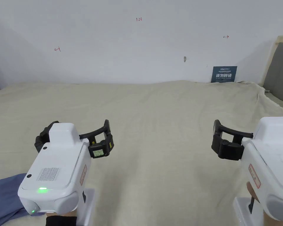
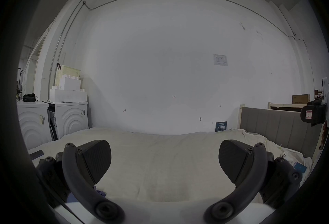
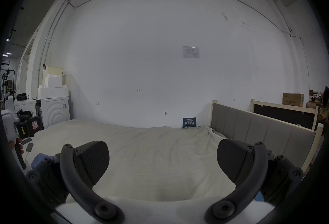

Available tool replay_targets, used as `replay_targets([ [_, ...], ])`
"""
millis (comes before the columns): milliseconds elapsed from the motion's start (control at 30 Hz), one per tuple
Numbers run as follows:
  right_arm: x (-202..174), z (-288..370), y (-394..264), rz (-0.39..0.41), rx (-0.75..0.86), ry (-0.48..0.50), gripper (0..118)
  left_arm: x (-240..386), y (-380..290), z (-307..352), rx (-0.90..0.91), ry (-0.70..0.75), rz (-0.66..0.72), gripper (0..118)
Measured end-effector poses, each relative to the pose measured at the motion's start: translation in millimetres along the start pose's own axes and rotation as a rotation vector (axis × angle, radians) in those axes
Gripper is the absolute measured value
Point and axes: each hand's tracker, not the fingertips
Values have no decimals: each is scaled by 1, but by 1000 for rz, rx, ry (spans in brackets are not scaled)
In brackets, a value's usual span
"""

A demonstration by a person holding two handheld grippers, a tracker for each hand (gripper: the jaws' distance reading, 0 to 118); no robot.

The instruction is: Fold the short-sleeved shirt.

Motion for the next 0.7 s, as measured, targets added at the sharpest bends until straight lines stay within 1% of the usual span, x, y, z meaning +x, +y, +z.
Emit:
replay_targets([
  [700, -2, 0, 2, 12, 7, -10, 118, 0, -1, -1, -7, -5, -14, 118],
])
